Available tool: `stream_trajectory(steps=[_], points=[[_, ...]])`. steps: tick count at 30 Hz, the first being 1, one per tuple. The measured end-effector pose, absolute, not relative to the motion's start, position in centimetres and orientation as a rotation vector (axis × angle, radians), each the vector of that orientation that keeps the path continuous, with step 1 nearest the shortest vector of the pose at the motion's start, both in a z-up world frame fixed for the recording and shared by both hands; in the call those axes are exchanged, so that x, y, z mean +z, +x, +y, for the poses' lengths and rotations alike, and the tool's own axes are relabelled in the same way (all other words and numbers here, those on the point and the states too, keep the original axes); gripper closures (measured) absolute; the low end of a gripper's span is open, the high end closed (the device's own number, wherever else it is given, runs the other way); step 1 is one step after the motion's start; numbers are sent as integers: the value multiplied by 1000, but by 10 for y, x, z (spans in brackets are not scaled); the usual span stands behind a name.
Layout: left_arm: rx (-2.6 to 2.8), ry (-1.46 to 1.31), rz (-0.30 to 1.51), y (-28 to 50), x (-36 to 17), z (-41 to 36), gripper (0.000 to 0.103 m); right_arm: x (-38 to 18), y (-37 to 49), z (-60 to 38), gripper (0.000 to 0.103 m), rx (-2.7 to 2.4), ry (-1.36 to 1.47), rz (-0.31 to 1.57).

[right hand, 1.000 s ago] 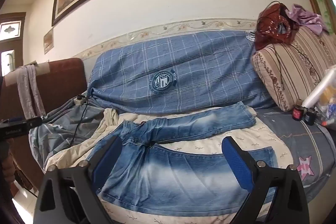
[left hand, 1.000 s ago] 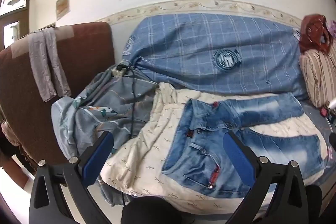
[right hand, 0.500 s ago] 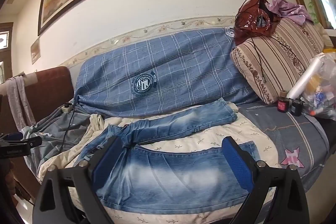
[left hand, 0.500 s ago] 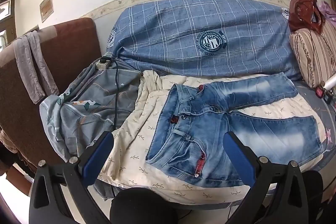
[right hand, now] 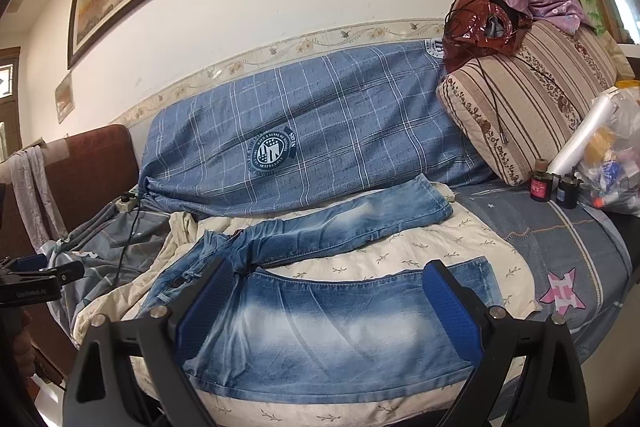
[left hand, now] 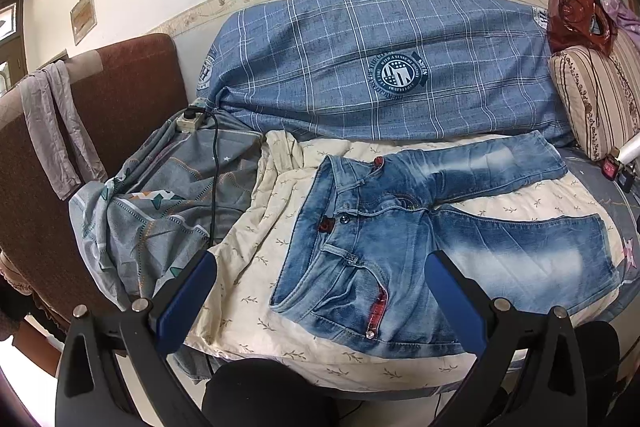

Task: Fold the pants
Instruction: 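Move both grippers open toward the jeans waistband and leg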

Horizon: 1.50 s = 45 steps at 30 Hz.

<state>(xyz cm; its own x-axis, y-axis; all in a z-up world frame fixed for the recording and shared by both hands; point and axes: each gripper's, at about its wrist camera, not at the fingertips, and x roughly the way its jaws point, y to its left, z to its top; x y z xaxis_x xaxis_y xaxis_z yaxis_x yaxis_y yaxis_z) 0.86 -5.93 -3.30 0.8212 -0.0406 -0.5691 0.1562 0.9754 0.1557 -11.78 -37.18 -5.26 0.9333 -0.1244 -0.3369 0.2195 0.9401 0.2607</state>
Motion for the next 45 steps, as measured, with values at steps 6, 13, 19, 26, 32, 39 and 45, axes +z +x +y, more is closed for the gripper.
stream_trajectory(steps=[6, 13, 19, 26, 32, 39, 45], points=[[-116, 204, 615, 15, -42, -65, 0, -59, -112, -373, 5, -178, 299, 342], [-125, 204, 647, 27, -55, -66, 0, -69, -101, -370, 5, -178, 290, 375], [-121, 200, 676, 39, -69, -61, 0, -82, -89, -370, 5, -185, 289, 415], [-100, 202, 707, 53, -90, -54, 0, -101, -81, -383, 5, -225, 299, 440], [-87, 211, 743, 59, -104, -52, 0, -120, -80, -402, 5, -259, 354, 482], [-35, 332, 803, 62, -109, -71, 0, -112, -82, -402, 5, -264, 345, 465], [-109, 289, 762, 49, -98, -69, 0, -104, -85, -395, 5, -249, 331, 455]])
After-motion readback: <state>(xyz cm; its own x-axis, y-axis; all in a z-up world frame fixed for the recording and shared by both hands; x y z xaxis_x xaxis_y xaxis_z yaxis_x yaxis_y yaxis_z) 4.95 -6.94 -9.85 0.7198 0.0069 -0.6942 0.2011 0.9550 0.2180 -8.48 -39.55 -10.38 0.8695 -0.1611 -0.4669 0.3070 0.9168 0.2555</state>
